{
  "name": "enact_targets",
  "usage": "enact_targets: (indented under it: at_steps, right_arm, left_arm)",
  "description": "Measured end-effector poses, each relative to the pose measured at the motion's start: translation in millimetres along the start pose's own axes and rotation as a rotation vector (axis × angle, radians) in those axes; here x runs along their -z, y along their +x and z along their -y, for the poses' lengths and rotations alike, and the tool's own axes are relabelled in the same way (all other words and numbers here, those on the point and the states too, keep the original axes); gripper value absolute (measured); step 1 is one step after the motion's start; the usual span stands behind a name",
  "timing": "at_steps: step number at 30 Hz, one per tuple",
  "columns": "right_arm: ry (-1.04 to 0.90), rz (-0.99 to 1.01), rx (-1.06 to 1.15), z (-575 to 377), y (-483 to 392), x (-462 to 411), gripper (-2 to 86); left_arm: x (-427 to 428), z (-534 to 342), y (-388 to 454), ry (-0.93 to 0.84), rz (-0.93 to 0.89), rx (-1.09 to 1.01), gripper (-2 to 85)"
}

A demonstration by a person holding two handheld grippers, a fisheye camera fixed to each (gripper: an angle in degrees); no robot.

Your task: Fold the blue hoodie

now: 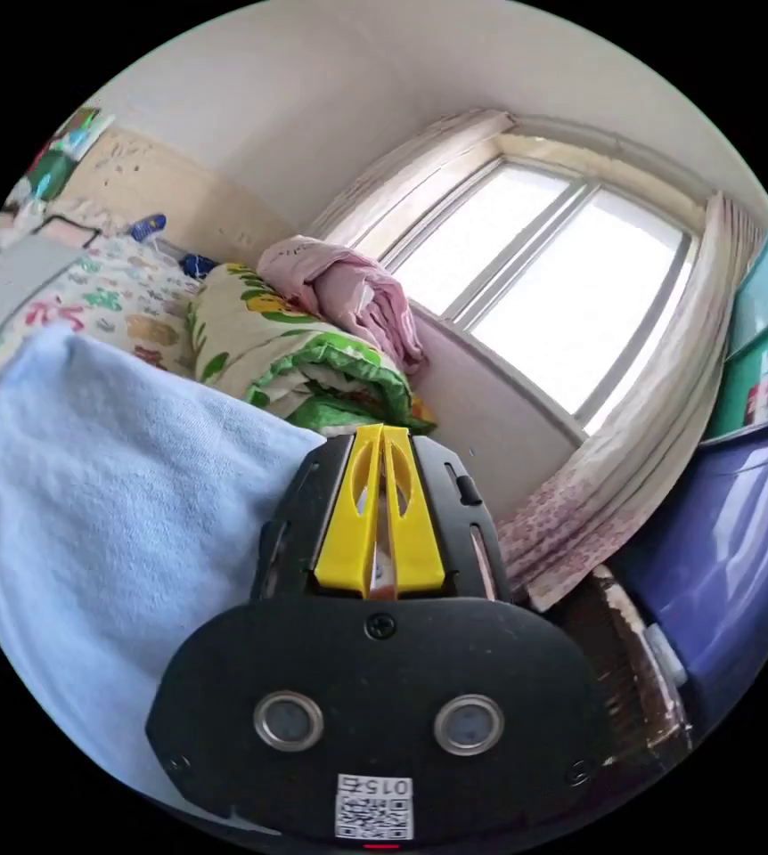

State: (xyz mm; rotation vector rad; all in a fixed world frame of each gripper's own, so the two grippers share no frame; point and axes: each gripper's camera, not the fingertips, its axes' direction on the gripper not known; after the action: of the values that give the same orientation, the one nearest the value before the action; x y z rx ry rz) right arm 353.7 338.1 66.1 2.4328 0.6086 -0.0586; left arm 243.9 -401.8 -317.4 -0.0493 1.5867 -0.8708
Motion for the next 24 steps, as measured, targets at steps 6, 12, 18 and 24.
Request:
enact_targets:
  at_steps: [6,12,18,24]
  right_arm:
    - [-0.103,0.389,-0.229,-15,110,-3,4.7]
    - [-0.169,0.798,-0.263,-44,182,-22,17.1]
    - [-0.235,0.783,-0.263,-74,205,-48,18.5]
    - [-0.09,0.811,-0.169,-117,217,-28,12.4]
  left_arm:
    - [-17,5,-58,0.052,-0.191,0.182,13.5]
    - [-25,-1,-99,0.11,-0.245,0.27,13.9]
    - [-8,-15,-124,0.177,-0.234,0.235,12.6]
    - [16,-30,-144,0.265,-0.158,0.161,12.7]
